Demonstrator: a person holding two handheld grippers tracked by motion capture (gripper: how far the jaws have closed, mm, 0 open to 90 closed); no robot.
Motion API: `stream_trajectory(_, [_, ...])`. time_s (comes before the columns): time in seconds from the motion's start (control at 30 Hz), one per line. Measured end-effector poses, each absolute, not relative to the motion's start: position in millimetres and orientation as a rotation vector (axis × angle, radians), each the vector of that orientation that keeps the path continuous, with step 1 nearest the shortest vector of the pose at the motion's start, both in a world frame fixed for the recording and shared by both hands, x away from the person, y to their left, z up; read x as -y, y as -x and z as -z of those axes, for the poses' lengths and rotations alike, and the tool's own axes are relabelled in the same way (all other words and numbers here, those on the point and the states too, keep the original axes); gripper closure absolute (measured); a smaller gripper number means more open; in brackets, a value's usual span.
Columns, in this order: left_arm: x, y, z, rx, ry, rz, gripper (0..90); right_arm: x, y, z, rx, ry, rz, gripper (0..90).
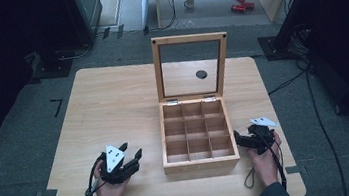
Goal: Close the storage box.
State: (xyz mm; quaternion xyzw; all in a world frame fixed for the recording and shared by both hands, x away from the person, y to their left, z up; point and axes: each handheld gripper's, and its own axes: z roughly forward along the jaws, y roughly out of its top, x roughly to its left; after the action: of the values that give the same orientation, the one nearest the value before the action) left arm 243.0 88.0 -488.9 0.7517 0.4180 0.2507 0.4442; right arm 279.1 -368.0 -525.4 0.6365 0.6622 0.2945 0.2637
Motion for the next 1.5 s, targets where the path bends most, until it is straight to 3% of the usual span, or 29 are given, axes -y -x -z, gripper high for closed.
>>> stream_trajectory(0.7, [-79.3, -244.2, 472.9, -0.986, -1.903, -0.52, 42.5, 371.3, -277.5, 521.5, -1.878, -1.713, -0.777, 6.4])
stream_trajectory(0.93, [-80.3, -245.4, 467.4, -0.977, -1.913, -0.514, 43.0, 372.2, -270.4, 511.5, -1.855, -1.709, -0.759, 25.3])
stream_trajectory(1.1, [-79.3, -245.5, 461.7, -0.96, -1.919, -0.521, 42.7, 371.9, -266.1, 498.5, -1.855, -1.692, -0.789, 28.0])
stream_trajectory(1.23, [-79.6, -246.8, 457.3, -0.952, -1.912, -0.516, 42.5, 371.3, -261.4, 483.1, -1.862, -1.676, -0.826, 22.7])
stream_trajectory(1.5, [-82.7, -251.4, 447.8, -0.947, -1.9, -0.53, 42.4, 361.9, -257.2, 467.9, -1.889, -1.598, -0.792, 21.8])
